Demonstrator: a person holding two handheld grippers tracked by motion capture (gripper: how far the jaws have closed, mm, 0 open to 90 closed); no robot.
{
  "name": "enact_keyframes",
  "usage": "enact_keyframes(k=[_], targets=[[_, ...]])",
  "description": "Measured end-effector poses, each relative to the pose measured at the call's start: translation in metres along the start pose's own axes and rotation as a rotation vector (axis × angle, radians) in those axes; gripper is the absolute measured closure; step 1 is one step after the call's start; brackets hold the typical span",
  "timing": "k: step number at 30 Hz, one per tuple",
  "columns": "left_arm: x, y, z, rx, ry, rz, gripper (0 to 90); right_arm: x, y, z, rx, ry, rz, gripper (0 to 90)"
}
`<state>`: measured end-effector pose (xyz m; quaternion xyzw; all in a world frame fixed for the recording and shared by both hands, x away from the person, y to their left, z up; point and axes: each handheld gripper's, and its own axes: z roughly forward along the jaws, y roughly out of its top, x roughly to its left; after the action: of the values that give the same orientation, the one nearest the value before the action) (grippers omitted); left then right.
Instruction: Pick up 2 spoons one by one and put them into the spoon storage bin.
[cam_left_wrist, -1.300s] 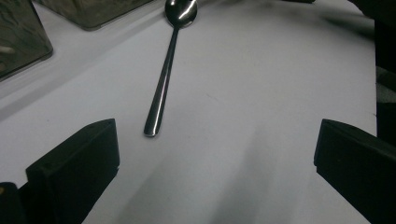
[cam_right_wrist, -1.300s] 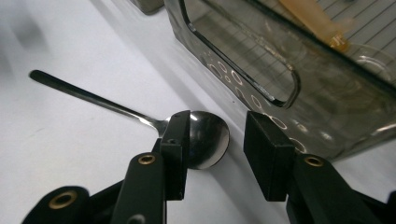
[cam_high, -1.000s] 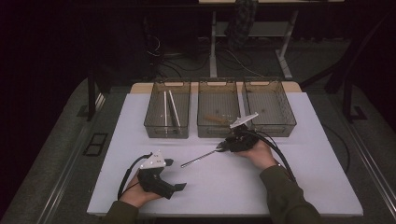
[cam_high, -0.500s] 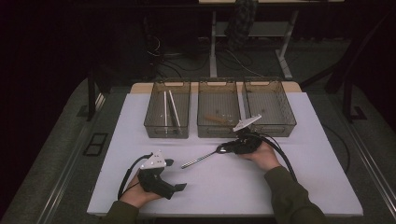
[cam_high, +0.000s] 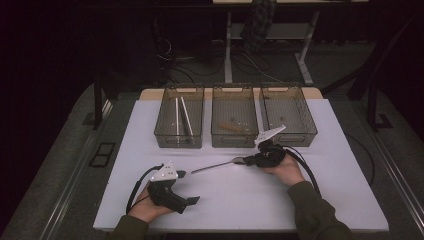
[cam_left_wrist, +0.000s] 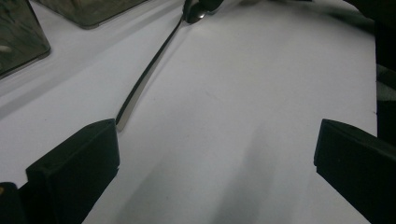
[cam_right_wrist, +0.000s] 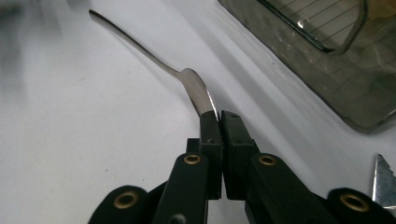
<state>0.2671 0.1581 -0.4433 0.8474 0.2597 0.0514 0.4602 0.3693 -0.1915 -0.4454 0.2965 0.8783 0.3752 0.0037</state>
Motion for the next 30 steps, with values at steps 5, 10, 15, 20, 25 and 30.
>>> enact_keyframes(k=[5, 10, 15, 20, 25, 30], targets=[[0.0, 0.0, -0.001, -0.002, -0.001, 0.003, 0.0, 0.0, -0.003, -0.004, -0.012, -0.012, 0.006, 88.2], [0.001, 0.0, -0.001, -0.002, 0.003, 0.003, 0.0, -0.002, -0.005, -0.011, -0.04, -0.023, 0.034, 88.2], [0.001, -0.001, -0.001, -0.002, 0.002, 0.004, 0.0, -0.001, -0.005, -0.022, -0.062, -0.055, 0.038, 88.2], [0.002, -0.001, -0.001, -0.012, 0.0, 0.0, 0.0, 0.0, -0.007, -0.03, -0.08, -0.083, 0.052, 88.2], [0.004, -0.001, -0.001, -0.025, 0.007, 0.006, 0.0, 0.001, -0.008, -0.042, -0.106, -0.103, 0.065, 88.2], [0.006, -0.001, -0.002, -0.032, 0.015, 0.006, 0.0, 0.005, -0.01, -0.057, -0.134, -0.122, 0.071, 88.2]])
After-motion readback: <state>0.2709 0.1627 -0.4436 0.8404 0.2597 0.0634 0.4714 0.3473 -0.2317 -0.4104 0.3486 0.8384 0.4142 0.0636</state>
